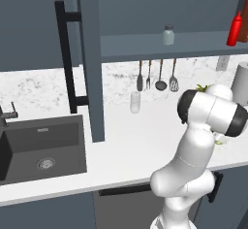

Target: Put the shaker and condiment bottle from the counter next to their counterparts in the cabinet.

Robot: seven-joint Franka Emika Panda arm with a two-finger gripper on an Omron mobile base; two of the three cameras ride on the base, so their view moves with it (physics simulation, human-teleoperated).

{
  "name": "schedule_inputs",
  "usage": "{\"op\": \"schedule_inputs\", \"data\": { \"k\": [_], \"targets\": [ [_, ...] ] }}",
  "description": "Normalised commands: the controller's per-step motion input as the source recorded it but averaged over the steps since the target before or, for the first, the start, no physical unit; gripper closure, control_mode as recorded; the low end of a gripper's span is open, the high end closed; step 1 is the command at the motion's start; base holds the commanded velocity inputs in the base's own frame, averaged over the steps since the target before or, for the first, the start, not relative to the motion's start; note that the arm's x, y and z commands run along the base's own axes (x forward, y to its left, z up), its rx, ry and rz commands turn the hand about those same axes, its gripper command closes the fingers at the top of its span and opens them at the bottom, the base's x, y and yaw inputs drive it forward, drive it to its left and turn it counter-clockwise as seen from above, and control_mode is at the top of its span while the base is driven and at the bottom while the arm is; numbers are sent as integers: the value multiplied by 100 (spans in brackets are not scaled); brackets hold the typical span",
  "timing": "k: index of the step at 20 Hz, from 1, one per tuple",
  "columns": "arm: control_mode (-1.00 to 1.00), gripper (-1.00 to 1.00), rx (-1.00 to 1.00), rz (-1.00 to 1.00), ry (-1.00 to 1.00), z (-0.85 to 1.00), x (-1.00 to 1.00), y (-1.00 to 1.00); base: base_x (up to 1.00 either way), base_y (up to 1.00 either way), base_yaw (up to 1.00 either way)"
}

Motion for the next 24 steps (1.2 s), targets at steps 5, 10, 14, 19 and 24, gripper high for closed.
{"op": "schedule_inputs", "data": {
  "k": [5,10,14,19,24],
  "targets": [
    [-100,100,3,0,-3,-3,4,-10,0,0,0],
    [-100,100,1,10,-24,53,0,0,0,0,0],
    [-100,100,-1,32,-13,63,0,30,0,0,0],
    [-100,100,-4,36,-4,67,0,50,0,0,0],
    [-100,100,-10,38,-5,87,0,71,0,0,0]
  ]
}}
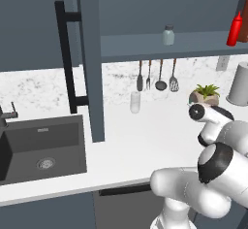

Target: Put the shaker and condiment bottle from the counter next to their counterparts in the cabinet.

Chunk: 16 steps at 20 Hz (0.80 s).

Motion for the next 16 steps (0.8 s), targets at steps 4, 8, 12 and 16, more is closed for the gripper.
{"op": "schedule_inputs", "data": {
  "k": [4,8,12,16],
  "targets": [
    [-100,100,-12,41,-7,98,0,75,0,0,0],
    [-100,100,-7,43,-6,99,0,54,0,0,0],
    [-100,100,-4,46,-1,94,0,48,0,0,0],
    [-100,100,-4,46,-1,88,-7,43,0,0,0]
  ]
}}
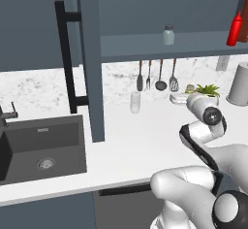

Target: Put the shaker and condiment bottle from the counter next to their counterparts in the cabinet.

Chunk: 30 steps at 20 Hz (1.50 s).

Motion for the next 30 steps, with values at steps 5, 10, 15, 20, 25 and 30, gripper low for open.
{"op": "schedule_inputs", "data": {
  "k": [5,10,15,20,25,30],
  "targets": [
    [-100,100,-1,43,0,94,-10,23,0,0,0],
    [-100,100,0,34,-1,100,-8,5,0,0,0],
    [-100,100,0,28,0,95,-11,4,0,0,0],
    [-100,100,-5,13,-1,45,-25,20,0,0,0],
    [-100,100,-4,0,-4,33,-7,12,0,0,0],
    [-100,100,0,0,-5,79,0,12,0,0,0]
  ]
}}
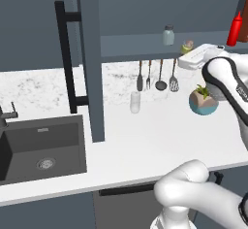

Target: Put the shaker and condiment bottle from the counter next to their counterparts in the cabinet.

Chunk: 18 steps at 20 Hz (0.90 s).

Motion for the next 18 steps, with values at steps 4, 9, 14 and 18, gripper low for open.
{"op": "schedule_inputs", "data": {
  "k": [4,9,14,18],
  "targets": [
    [-100,100,0,-1,4,63,22,9,0,0,0],
    [-100,100,0,-5,16,23,61,15,0,0,0],
    [-100,100,-3,0,19,11,63,26,0,0,0],
    [-100,100,0,-6,13,2,35,11,0,0,0]
  ]
}}
